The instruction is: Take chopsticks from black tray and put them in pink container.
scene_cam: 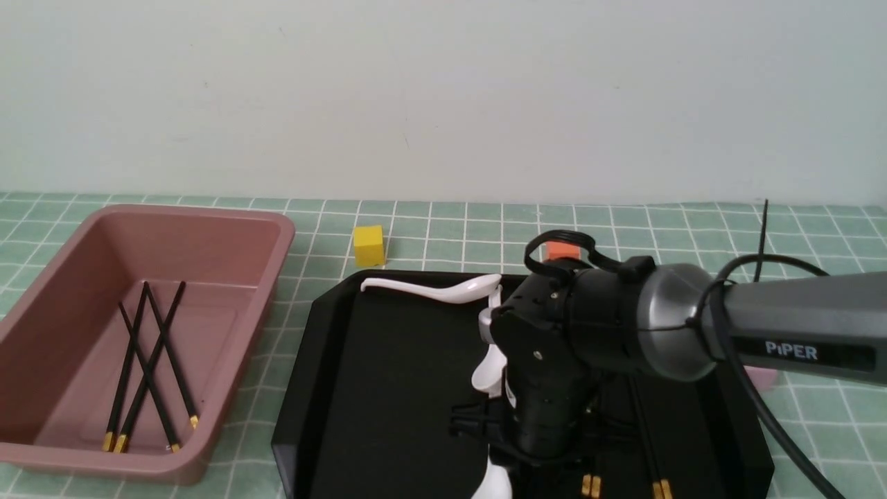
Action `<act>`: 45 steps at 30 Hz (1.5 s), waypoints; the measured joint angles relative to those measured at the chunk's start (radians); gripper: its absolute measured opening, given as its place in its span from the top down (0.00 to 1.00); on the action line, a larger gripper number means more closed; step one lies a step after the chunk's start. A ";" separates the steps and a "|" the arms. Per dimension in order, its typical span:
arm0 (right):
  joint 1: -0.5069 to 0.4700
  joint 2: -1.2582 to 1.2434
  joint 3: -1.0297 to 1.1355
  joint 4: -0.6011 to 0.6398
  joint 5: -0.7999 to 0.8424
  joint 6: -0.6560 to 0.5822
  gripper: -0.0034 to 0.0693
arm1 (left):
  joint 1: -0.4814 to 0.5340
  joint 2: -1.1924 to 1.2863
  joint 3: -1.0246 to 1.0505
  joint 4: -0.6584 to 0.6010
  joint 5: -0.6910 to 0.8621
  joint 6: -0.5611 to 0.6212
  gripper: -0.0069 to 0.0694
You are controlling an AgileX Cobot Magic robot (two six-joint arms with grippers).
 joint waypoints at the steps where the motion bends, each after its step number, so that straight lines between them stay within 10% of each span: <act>1: 0.000 0.000 0.000 0.002 0.001 0.000 0.58 | 0.000 0.000 0.000 0.000 0.000 0.000 0.64; 6: 0.000 0.001 0.000 -0.025 0.089 -0.012 0.80 | 0.000 0.000 0.000 0.000 0.000 0.000 0.63; 20: 0.000 -0.185 -0.056 -0.043 0.214 -0.103 0.80 | 0.000 0.000 0.000 0.000 0.000 0.000 0.62; 45: 0.191 0.309 -0.703 0.837 -0.508 -1.058 0.80 | 0.000 0.000 0.000 0.000 0.000 0.000 0.60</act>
